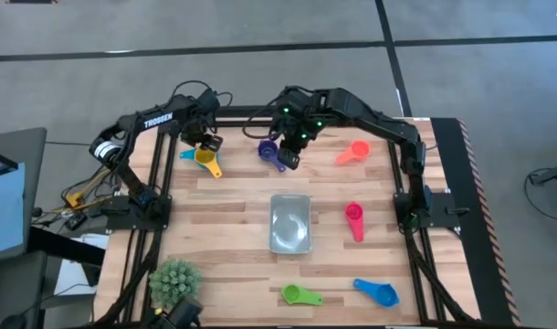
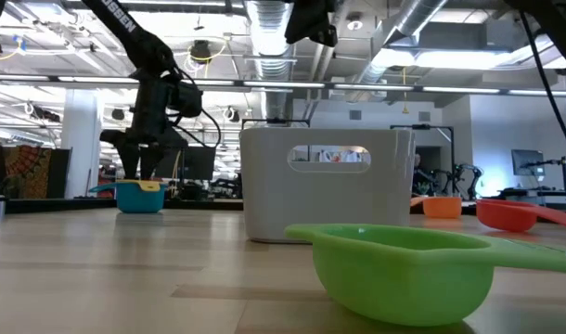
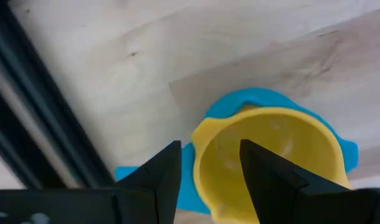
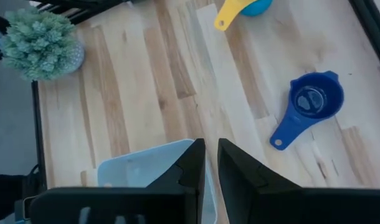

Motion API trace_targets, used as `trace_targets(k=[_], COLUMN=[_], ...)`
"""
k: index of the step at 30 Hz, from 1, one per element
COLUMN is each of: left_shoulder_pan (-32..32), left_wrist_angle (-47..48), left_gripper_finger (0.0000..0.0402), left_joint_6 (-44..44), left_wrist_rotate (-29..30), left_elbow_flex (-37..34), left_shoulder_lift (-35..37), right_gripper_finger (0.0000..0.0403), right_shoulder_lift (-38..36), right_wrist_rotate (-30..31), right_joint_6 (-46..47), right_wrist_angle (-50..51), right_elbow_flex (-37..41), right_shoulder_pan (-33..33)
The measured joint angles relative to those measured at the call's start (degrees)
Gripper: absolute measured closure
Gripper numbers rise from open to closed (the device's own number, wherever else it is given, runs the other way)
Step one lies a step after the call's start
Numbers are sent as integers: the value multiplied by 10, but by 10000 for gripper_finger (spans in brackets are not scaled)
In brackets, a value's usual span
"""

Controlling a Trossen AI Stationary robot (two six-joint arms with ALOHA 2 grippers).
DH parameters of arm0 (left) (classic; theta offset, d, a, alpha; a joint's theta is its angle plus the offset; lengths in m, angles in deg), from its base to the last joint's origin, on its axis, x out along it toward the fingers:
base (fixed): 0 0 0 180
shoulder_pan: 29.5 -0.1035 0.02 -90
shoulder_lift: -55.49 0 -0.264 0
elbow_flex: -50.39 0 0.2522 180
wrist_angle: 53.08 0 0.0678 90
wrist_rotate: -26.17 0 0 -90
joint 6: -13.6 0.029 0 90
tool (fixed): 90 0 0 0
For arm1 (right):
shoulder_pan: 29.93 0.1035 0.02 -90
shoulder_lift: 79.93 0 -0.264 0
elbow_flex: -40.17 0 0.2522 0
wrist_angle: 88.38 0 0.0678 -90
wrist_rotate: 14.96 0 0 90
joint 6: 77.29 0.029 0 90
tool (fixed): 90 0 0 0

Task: Nest measuring cups in basket
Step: Adjust the stacked measuring cups

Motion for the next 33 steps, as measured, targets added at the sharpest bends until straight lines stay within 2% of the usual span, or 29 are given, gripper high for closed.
trace_targets(k=[5,14,19,25,33], left_shoulder_pan=[-7,-21,-13,35,160], left_wrist_angle=[-36,-53,-36,-11,-3], left_gripper_finger=[249,249,286,382,374], left_joint_6=[16,5,-18,-43,-126], left_wrist_rotate=[21,12,12,4,1], left_elbow_flex=[-13,-46,-57,-55,-57], left_shoulder_lift=[0,-4,-4,-1,15], right_gripper_finger=[337,337,337,337,339], right_shoulder_lift=[0,0,0,-5,-45], right_wrist_rotate=[0,3,35,73,89], right_joint_6=[19,44,58,71,61], right_wrist_angle=[0,1,1,14,54], right_elbow_flex=[0,0,0,0,-1], right_shoulder_pan=[4,20,34,45,35])
